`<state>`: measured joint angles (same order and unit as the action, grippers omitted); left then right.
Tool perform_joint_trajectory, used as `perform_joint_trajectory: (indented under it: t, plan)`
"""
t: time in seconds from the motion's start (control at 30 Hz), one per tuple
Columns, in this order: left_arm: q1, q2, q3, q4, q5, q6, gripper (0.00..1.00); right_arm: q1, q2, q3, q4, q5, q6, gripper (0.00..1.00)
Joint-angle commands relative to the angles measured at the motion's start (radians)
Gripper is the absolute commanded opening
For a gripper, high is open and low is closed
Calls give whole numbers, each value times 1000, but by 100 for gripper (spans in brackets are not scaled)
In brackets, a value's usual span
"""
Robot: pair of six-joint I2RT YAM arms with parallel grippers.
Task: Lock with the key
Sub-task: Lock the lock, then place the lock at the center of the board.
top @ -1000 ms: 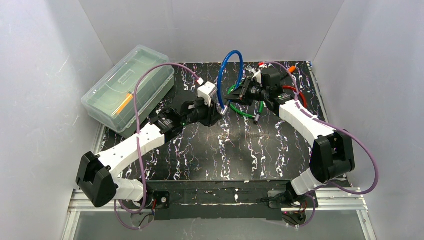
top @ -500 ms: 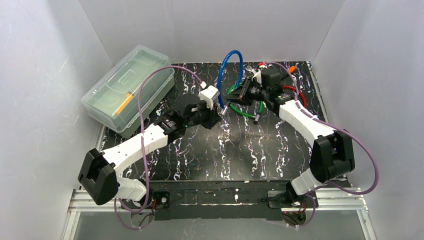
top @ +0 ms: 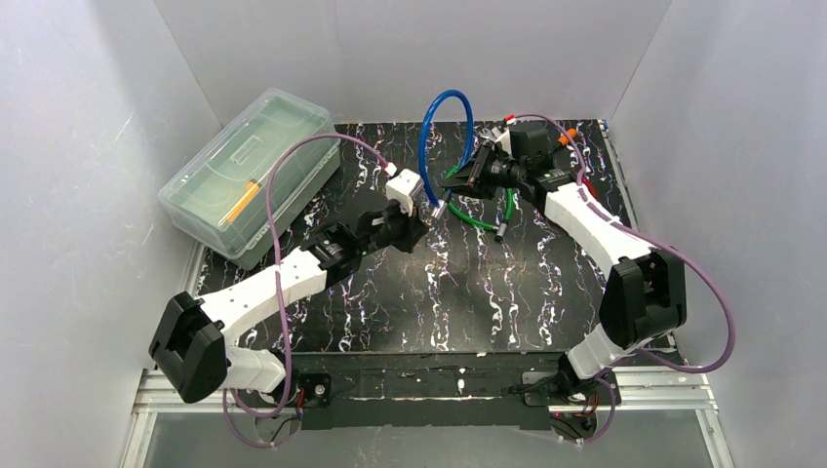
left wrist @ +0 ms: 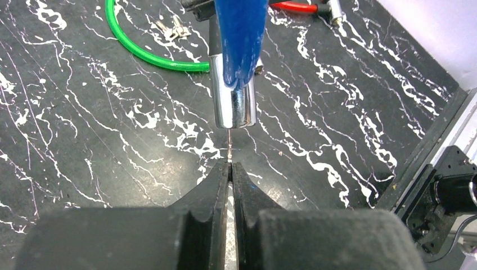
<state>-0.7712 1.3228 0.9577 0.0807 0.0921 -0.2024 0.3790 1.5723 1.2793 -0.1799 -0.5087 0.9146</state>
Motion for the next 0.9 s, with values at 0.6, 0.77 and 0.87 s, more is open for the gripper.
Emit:
perform_joint_trajectory:
  t: [0.6, 0.77, 0.87]
  plan:
    - [-49, -187, -189, -125, 44, -112, 0, -69, 41, 157, 29, 152, -86, 1]
    - [55, -254, -119, -154, 191, -173, 0, -46, 59, 154, -58, 207, -158, 1]
    - [141, -313, -48, -171, 244, -180, 0, -14, 72, 144, -107, 241, -185, 1]
